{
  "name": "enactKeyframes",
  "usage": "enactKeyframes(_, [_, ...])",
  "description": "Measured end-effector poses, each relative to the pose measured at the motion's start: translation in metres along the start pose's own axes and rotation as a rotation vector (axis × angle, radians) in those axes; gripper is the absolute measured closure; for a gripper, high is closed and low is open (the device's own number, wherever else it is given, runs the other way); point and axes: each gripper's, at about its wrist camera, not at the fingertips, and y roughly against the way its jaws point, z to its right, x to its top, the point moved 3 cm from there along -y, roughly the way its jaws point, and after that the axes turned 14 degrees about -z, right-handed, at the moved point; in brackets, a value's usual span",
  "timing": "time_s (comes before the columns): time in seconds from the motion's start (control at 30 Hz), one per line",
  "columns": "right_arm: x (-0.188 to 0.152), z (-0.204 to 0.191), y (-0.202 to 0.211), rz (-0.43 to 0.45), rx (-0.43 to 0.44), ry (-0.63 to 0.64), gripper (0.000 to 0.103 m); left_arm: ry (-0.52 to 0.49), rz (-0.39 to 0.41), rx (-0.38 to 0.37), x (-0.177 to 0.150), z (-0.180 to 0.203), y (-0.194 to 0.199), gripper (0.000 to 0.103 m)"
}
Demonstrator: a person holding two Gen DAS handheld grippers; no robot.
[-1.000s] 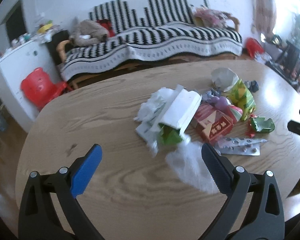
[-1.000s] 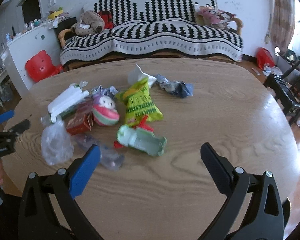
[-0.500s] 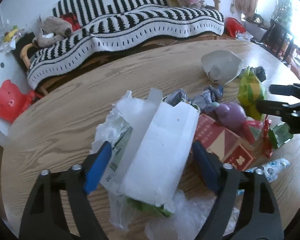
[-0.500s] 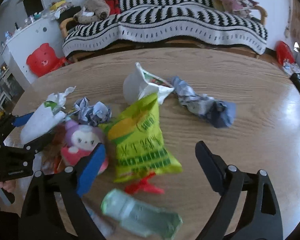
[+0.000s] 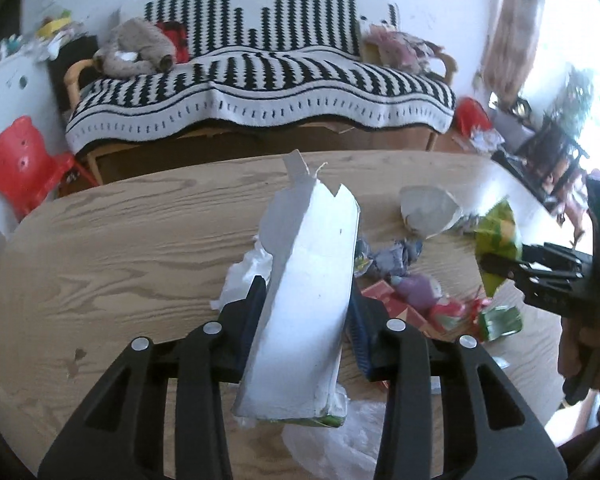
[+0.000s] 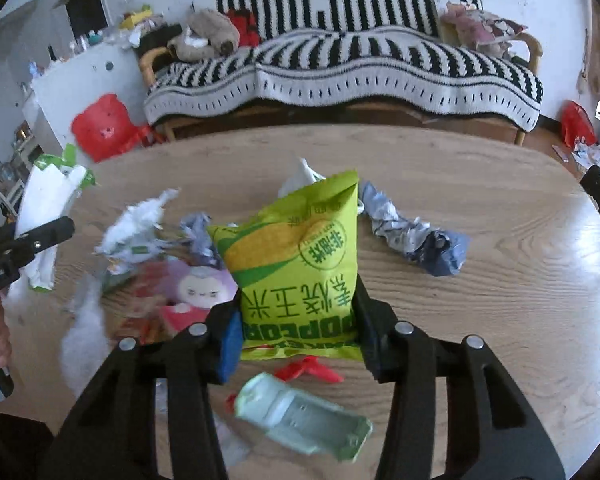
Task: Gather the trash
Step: 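Grasp the white paper carton with the left tool while the right tool grasps the yellow popcorn bag, then carry both items to the black bin and open both tools to drop them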
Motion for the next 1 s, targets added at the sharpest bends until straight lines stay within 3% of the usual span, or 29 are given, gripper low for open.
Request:
enactKeyframes(0.2, [-0.02, -0.001, 0.045, 0.059, 0.015, -0.017, 0.056, 0.032, 0.021, -0.013, -0.005, 0.009, 0.016, 0.065])
enactKeyframes(0.4, [-0.059, 0.024, 0.091, 0.092, -0.002, -0.054, 0.056, -0.023, 0.03, -0.05, -0.009, 0.066, 0.024, 0.065])
enactKeyframes(0.6, [-0.122, 0.097, 0.145, 0.119, -0.093, -0.166, 0.056, -0.197, 0.028, -0.14, -0.018, 0.185, 0.016, 0.065])
enactKeyframes(0.67, [-0.149, 0.127, 0.167, 0.135, -0.127, -0.222, 0.056, -0.273, 0.028, -0.206, -0.025, 0.244, 0.013, 0.065])
enactKeyframes(0.9, [-0.279, 0.253, 0.235, 0.156, -0.255, -0.53, 0.056, -0.478, -0.027, -0.407, -0.075, 0.414, -0.003, 0.065])
enactKeyframes(1.0, [-0.337, 0.302, 0.251, 0.142, -0.291, -0.666, 0.056, -0.554, -0.095, -0.509, -0.111, 0.496, -0.019, 0.065])
